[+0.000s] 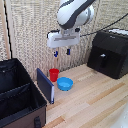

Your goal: Gently grip the air fryer handle with your gripper and kindly pull it open by sliding your gripper away from the base. Gradually bring your gripper in line with the blue bowl and gently capture it, without tightening your grip too much. Securely place the blue bowl inside the opened air fryer with a steady position. Liberate your robot's gripper, and withdraw your gripper from the proximity of the air fryer.

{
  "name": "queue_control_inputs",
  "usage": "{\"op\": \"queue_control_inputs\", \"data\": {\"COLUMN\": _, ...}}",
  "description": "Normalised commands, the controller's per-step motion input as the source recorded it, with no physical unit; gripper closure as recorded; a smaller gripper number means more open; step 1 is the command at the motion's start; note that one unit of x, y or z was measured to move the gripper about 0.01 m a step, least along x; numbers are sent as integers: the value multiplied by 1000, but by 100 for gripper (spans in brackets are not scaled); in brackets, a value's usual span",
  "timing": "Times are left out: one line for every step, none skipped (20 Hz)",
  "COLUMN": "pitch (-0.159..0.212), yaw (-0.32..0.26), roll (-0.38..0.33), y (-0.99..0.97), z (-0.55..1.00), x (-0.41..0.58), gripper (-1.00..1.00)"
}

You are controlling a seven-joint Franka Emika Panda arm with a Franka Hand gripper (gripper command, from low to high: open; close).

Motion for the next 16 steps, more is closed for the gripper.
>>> {"op": "queue_control_inputs", "data": {"pitch": -14, "yaw": -374, "roll": -31, "y": 69, "z": 0, "x": 0, "gripper": -100}}
{"op": "queue_control_inputs", "data": {"pitch": 0, "yaw": -375, "roll": -13, "y": -26, "z": -31, "x": 34, "gripper": -100}}
{"op": "queue_control_inputs", "data": {"pitch": 0, "yaw": -375, "roll": -13, "y": -26, "z": -31, "x": 34, "gripper": -100}}
{"op": "queue_control_inputs", "data": {"pitch": 0, "yaw": -375, "roll": -8, "y": -26, "z": -29, "x": 29, "gripper": -100}}
{"op": "queue_control_inputs", "data": {"pitch": 0, "yaw": -375, "roll": -8, "y": -26, "z": -29, "x": 29, "gripper": -100}}
{"op": "queue_control_inputs", "data": {"pitch": 0, "yaw": -375, "roll": -8, "y": -23, "z": -26, "x": 26, "gripper": -100}}
{"op": "queue_control_inputs", "data": {"pitch": 0, "yaw": -375, "roll": -5, "y": -23, "z": -23, "x": 23, "gripper": -100}}
{"op": "queue_control_inputs", "data": {"pitch": 0, "yaw": -375, "roll": -6, "y": -23, "z": -23, "x": 23, "gripper": -100}}
{"op": "queue_control_inputs", "data": {"pitch": 0, "yaw": -375, "roll": -6, "y": -23, "z": -23, "x": 23, "gripper": -100}}
{"op": "queue_control_inputs", "data": {"pitch": 0, "yaw": -375, "roll": -9, "y": -23, "z": -20, "x": 23, "gripper": -100}}
{"op": "queue_control_inputs", "data": {"pitch": 0, "yaw": -375, "roll": -15, "y": -29, "z": -17, "x": 29, "gripper": -100}}
{"op": "queue_control_inputs", "data": {"pitch": 0, "yaw": -375, "roll": -34, "y": -37, "z": -14, "x": 43, "gripper": -100}}
{"op": "queue_control_inputs", "data": {"pitch": -9, "yaw": -375, "roll": -66, "y": -63, "z": -29, "x": 63, "gripper": -100}}
{"op": "queue_control_inputs", "data": {"pitch": -24, "yaw": -375, "roll": -94, "y": -71, "z": -43, "x": 69, "gripper": -100}}
{"op": "queue_control_inputs", "data": {"pitch": -26, "yaw": -358, "roll": -120, "y": -74, "z": -20, "x": 74, "gripper": -100}}
{"op": "queue_control_inputs", "data": {"pitch": -29, "yaw": -343, "roll": -138, "y": -91, "z": -6, "x": 69, "gripper": -100}}
